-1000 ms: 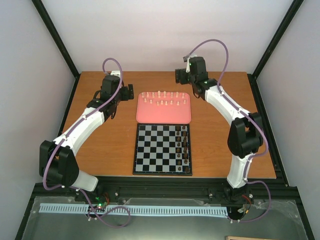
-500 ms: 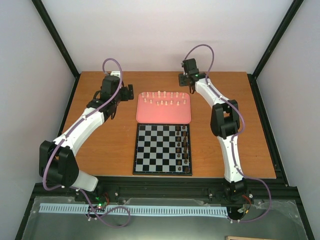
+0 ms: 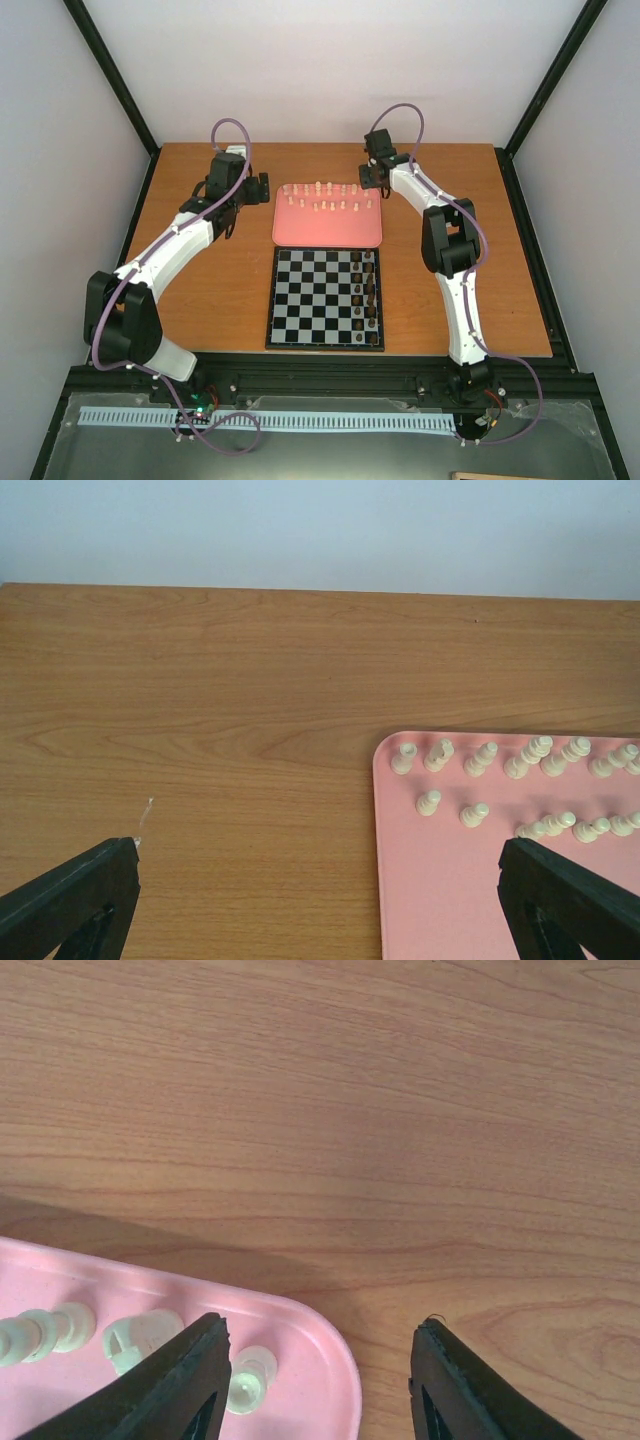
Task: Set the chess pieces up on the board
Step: Pick up the chess piece from the storage box.
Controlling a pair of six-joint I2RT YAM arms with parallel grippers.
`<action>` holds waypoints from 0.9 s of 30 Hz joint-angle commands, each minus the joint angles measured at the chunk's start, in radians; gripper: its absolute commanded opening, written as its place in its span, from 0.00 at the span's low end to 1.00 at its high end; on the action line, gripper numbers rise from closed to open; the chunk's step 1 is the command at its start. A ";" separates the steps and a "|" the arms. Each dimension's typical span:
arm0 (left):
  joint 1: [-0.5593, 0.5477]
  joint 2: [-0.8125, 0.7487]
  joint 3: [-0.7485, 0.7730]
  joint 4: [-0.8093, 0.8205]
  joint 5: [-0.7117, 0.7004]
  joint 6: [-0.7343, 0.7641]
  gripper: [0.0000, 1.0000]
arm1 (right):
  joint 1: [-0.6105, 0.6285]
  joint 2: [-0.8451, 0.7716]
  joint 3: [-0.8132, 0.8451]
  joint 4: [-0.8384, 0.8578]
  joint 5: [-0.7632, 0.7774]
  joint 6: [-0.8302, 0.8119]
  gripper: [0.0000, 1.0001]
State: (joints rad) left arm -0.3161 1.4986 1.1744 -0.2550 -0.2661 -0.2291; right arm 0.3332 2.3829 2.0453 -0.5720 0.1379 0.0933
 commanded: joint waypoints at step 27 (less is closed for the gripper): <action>0.005 0.008 0.031 0.002 0.003 -0.013 1.00 | 0.001 0.000 -0.031 -0.011 -0.096 -0.006 0.41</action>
State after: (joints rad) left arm -0.3161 1.4986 1.1744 -0.2554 -0.2657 -0.2317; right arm 0.3336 2.3814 1.9854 -0.5816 0.0475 0.0940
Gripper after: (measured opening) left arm 0.998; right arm 0.417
